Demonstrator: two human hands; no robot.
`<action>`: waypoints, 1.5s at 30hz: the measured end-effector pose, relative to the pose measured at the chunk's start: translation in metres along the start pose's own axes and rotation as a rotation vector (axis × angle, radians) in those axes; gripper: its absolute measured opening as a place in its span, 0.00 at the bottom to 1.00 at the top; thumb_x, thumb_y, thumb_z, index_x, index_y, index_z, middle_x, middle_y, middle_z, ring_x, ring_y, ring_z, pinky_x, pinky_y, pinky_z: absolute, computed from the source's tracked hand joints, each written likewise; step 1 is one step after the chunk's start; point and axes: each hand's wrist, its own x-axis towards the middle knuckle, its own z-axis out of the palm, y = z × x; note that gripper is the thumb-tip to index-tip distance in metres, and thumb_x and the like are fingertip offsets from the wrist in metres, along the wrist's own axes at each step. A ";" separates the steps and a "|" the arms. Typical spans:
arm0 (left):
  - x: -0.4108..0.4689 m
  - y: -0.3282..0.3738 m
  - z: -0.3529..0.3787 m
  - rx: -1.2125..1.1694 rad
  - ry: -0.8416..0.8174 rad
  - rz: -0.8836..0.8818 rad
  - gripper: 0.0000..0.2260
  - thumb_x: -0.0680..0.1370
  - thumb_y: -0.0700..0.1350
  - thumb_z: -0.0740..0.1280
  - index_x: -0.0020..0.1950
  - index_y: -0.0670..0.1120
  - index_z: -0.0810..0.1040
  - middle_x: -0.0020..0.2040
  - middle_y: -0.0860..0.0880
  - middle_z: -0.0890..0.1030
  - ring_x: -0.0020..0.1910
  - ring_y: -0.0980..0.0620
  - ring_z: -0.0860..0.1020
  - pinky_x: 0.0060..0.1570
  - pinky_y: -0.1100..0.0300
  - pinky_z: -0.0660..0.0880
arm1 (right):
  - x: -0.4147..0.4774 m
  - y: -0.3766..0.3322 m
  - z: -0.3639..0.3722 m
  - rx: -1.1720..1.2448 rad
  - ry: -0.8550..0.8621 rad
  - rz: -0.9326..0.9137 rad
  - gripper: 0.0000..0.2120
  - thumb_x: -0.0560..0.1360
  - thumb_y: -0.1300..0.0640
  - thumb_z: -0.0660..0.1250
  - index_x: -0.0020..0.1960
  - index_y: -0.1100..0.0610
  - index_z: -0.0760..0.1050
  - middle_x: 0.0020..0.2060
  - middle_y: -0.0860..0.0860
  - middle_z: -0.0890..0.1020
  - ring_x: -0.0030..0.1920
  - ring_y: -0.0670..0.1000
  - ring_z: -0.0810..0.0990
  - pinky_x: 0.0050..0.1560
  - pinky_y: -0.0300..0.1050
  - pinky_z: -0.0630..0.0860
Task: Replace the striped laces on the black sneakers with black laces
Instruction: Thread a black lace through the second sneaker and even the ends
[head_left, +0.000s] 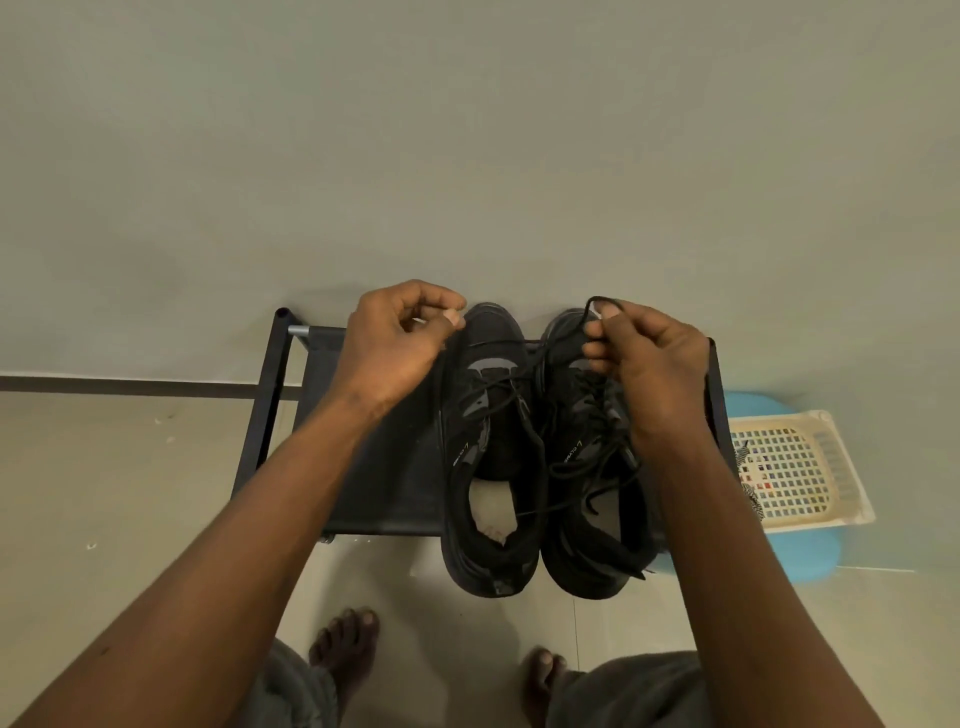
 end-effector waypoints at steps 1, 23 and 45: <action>-0.002 0.001 0.001 0.112 -0.020 0.011 0.02 0.79 0.48 0.74 0.47 0.54 0.86 0.41 0.54 0.86 0.42 0.56 0.83 0.46 0.59 0.80 | -0.003 0.000 0.004 -0.076 -0.052 -0.028 0.06 0.81 0.59 0.69 0.53 0.60 0.84 0.37 0.53 0.85 0.36 0.49 0.81 0.38 0.41 0.81; -0.016 0.008 0.015 0.120 -0.365 0.237 0.11 0.80 0.45 0.72 0.62 0.51 0.84 0.54 0.55 0.86 0.56 0.57 0.84 0.60 0.50 0.81 | -0.023 -0.006 0.024 -0.322 -0.489 -0.259 0.07 0.81 0.57 0.70 0.50 0.57 0.86 0.41 0.50 0.87 0.45 0.51 0.86 0.51 0.53 0.83; 0.004 -0.006 -0.010 0.043 0.071 -0.152 0.07 0.75 0.47 0.79 0.40 0.48 0.85 0.34 0.50 0.85 0.30 0.55 0.80 0.36 0.59 0.79 | -0.016 -0.006 0.005 -0.919 0.150 -0.281 0.13 0.82 0.48 0.65 0.63 0.49 0.80 0.55 0.49 0.81 0.49 0.51 0.80 0.47 0.44 0.70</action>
